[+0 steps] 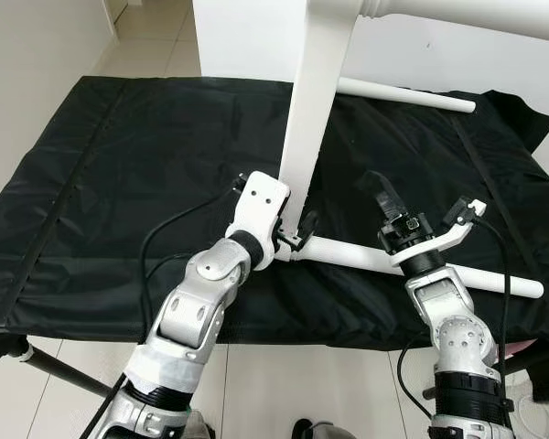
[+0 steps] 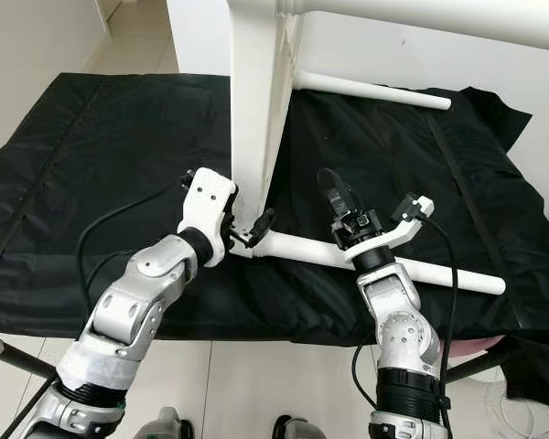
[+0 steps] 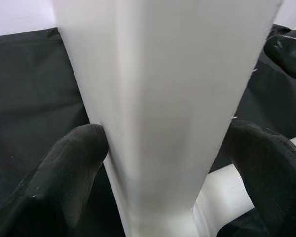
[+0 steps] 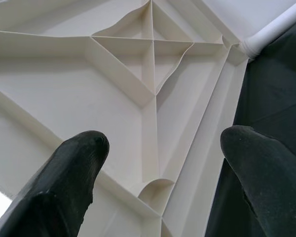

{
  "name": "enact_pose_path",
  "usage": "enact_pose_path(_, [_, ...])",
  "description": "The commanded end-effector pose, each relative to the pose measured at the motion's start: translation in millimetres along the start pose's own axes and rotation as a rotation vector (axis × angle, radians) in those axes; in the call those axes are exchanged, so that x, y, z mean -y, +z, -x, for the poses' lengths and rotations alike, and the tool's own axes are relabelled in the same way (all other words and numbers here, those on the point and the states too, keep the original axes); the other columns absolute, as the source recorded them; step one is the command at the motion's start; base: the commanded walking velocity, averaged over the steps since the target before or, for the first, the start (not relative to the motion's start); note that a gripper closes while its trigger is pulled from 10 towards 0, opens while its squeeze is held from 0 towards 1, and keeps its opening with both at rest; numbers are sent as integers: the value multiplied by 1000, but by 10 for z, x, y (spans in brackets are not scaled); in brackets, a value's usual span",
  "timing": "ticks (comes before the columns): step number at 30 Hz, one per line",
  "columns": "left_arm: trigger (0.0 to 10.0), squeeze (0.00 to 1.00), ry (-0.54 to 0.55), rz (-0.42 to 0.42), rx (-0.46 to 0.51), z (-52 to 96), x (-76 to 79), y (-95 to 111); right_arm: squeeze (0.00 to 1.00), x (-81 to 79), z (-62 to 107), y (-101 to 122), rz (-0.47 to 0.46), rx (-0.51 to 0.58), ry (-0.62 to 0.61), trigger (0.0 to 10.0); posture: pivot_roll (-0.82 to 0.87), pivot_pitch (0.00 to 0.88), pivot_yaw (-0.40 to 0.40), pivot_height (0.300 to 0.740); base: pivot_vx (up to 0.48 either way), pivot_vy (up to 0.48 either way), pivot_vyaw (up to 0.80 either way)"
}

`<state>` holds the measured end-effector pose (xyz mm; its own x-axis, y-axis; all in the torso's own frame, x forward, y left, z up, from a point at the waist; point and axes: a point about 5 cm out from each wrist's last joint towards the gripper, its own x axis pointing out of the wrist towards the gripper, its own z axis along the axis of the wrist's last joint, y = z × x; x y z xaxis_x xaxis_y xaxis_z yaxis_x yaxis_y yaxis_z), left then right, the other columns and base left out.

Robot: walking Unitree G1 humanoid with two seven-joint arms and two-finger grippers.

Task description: Building children table

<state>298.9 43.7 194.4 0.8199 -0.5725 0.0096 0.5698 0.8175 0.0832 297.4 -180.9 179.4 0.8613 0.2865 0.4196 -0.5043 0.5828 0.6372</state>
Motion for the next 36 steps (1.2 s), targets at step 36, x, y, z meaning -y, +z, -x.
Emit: enact_pose_path(36, [10000,0,239,-7,-64,-194,-48,-28,0,10,38,17,23,14,-30,10000,35,83,-6,740,0,0,0])
